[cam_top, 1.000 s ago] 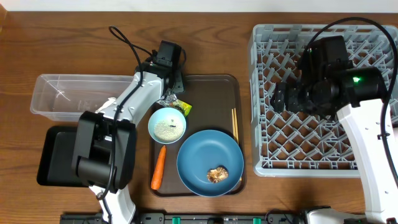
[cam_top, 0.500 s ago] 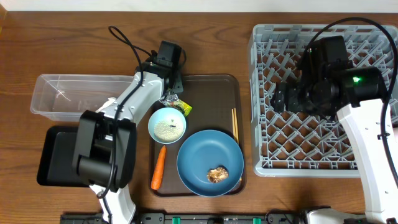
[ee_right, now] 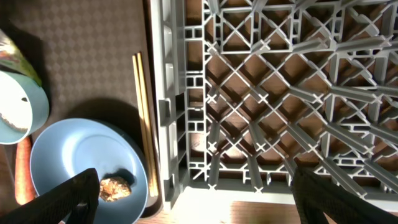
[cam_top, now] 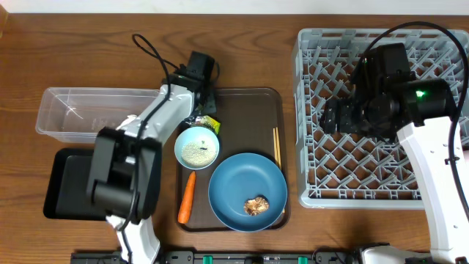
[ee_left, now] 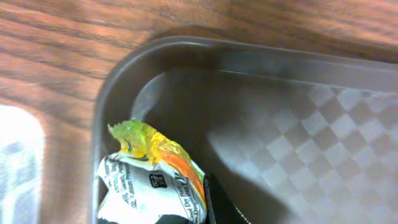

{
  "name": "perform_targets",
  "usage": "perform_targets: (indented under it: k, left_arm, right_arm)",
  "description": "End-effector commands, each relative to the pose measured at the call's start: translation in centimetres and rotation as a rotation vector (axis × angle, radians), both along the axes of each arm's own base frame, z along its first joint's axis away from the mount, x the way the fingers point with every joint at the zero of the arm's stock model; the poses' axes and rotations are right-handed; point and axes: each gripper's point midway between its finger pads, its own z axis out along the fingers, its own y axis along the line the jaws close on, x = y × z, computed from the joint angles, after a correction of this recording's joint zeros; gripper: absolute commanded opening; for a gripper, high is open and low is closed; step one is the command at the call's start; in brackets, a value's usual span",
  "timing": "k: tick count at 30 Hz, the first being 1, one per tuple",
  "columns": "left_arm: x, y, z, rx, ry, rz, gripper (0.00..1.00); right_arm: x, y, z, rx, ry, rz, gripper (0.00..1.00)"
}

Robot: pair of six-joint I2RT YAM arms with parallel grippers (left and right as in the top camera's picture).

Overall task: Sort waste into correct bins and load items into the dishwasher rack
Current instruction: 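Grasp the yellow-green snack wrapper with the left gripper, then carry the wrapper left and drop it into the clear bin, then move the left gripper down to the orange carrot on the tray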

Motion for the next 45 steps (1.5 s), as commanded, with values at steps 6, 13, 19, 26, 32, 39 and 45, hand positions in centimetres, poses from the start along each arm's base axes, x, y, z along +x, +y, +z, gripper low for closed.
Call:
perform_targets:
  k: [6,13,19,26,32,39,45]
  left_arm:
    - [-1.0,2.1,11.7,0.051,-0.204,-0.043,0.06]
    - [-2.6,9.0,16.2,0.168,-0.278,0.123,0.06]
    - [-3.1,15.9,15.1,0.095,-0.271,0.509,0.06]
    - [-1.9,18.1,11.2,-0.022,-0.224,0.706,0.06]
    - [-1.6,17.7,8.2,-0.097,-0.166,0.870,0.06]
    - [-1.7,17.7,8.8,-0.080,-0.172,0.825,0.68]
    - [-3.0,17.6,11.8,-0.044,-0.202,0.714,0.81]
  right_arm:
    - [-0.1,0.0,-0.1,-0.007,0.004,-0.007,0.92]
    - [-0.1,0.0,-0.1,-0.008,0.004,-0.004,0.92]
    - [-0.1,0.0,-0.1,-0.007,0.002,-0.004,0.92]
    - [-0.2,0.0,-0.1,-0.008,0.005,-0.004,0.93]
    - [-0.3,0.0,-0.2,-0.010,0.009,-0.001,0.93]
    - [-0.6,-0.1,-0.3,-0.018,0.020,0.021,0.93]
    - [-0.4,-0.1,-0.2,-0.017,0.011,0.021,0.94]
